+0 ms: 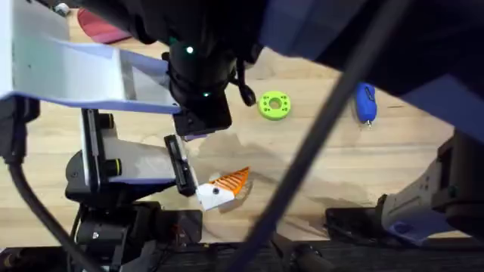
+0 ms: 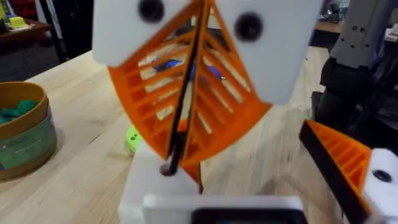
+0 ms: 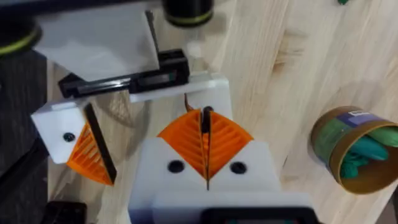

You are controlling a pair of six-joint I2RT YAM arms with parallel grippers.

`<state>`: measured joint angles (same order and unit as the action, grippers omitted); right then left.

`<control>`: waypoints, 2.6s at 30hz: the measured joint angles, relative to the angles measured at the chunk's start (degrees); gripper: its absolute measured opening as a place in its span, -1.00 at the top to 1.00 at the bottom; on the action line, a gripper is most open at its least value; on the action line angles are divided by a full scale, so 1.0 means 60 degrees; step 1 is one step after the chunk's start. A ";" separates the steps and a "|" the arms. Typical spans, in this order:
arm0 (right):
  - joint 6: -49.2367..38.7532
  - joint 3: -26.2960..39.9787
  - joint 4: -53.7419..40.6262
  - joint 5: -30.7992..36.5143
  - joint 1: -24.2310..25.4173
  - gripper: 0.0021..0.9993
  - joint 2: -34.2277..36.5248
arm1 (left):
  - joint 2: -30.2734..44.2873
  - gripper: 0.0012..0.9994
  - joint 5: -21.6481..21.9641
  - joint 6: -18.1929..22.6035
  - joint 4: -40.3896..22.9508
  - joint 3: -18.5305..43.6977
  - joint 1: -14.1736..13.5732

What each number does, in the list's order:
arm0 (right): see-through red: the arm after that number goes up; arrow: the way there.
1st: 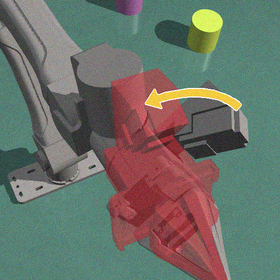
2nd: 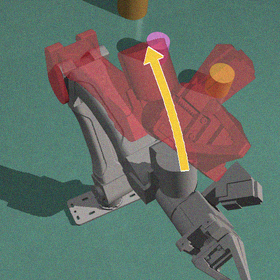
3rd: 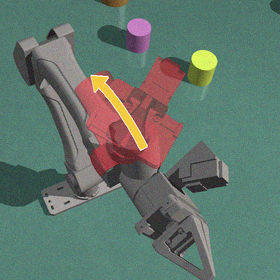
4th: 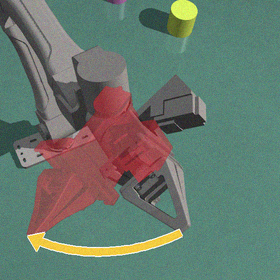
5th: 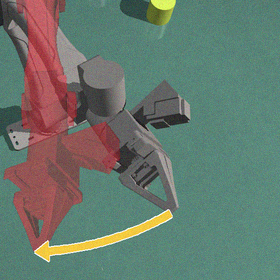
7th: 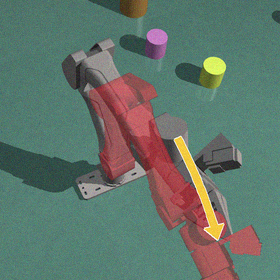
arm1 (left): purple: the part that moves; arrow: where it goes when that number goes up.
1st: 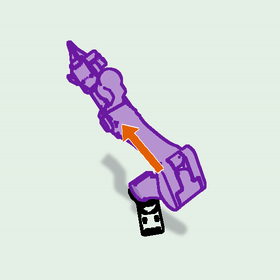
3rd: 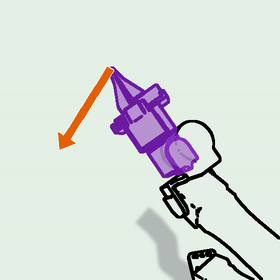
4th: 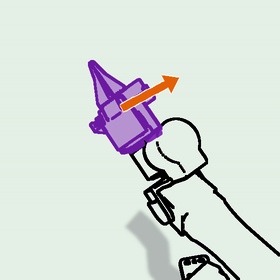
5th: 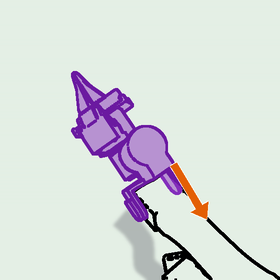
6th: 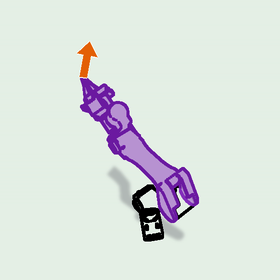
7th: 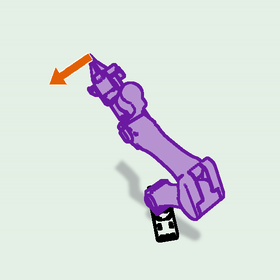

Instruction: Pick up the gripper from the table and insert it into the empty holder that is missing its gripper. Then pick up a screw, insert it into the mounting hole, and use the screwdriver to tighten it. Finally, clean up the table by picking up the vegetable and placing it into the bucket.

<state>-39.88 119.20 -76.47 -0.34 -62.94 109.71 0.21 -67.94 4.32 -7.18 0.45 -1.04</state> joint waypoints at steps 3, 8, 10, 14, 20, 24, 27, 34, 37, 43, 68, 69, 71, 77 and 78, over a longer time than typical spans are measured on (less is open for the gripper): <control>0.0000 0.0003 0.0021 -0.0003 0.0003 0.99 0.0134 | 0.0000 -0.98 -0.0004 -0.0004 -0.0003 0.0000 0.0000; 0.0000 0.0000 0.0040 -0.0003 0.0000 0.99 0.0157 | 0.0000 -0.98 -0.0004 -0.0004 -0.0004 0.0000 0.0000; 0.0000 0.0000 0.0040 -0.0003 0.0000 0.99 0.0157 | 0.0000 -0.98 -0.0004 -0.0003 -0.0004 0.0000 0.0000; 0.0000 0.0002 0.0039 -0.0003 0.0000 0.99 0.0157 | 0.0000 -0.98 -0.0004 -0.0001 -0.0004 0.0000 0.0000; 0.0004 0.0000 0.0040 -0.0003 0.0000 0.99 0.0157 | 0.0000 -0.98 -0.0004 -0.0001 -0.0004 0.0000 0.0000; 0.0054 0.0000 0.0037 -0.0003 0.0000 0.99 0.0157 | 0.0000 -0.98 -0.0004 0.0000 -0.0004 0.0000 0.0000; 0.0076 0.0000 0.0040 -0.0003 0.0000 0.99 0.0157 | 0.0000 -0.98 -0.0004 -0.0002 -0.0004 0.0000 0.0000; 0.0086 0.0000 0.0039 -0.0003 0.0000 0.99 0.0157 | 0.0000 -0.98 -0.0004 0.0000 -0.0004 0.0000 0.0000; 0.0146 0.0000 0.0039 -0.0003 0.0000 0.99 0.0157 | 0.0000 -0.98 -0.0004 0.0000 -0.0004 0.0000 0.0000; 0.0153 0.0001 0.0067 -0.0003 0.0000 0.99 0.0160 | 0.0000 -0.98 -0.0001 0.0000 -0.0004 0.0000 0.0000; 0.0580 0.0000 0.0302 -0.0044 0.0004 0.99 0.0383 | 0.0025 -0.98 0.0003 -0.0076 -0.0011 0.0000 0.0000; 0.0584 0.0000 0.0292 -0.0047 0.0004 0.99 0.0383 | 0.0025 -0.98 0.0000 -0.0076 -0.0011 0.0000 0.0000; 0.0601 0.0000 0.0288 -0.0047 0.0004 0.99 0.0383 | 0.0029 -0.98 0.0000 -0.0080 -0.0011 0.0000 0.0000; 0.0612 0.0000 0.0288 -0.0047 0.0004 0.99 0.0383 | 0.0025 -0.98 -0.0004 -0.0080 -0.0011 0.0000 0.0000; 0.0612 0.0000 0.0288 -0.0047 0.0004 0.99 0.0383 | 0.0025 -0.98 0.0000 -0.0080 -0.0011 0.0000 0.0000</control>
<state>-36.21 119.20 -74.74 -0.62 -62.92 112.01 0.36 -67.94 3.84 -7.25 0.45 -1.04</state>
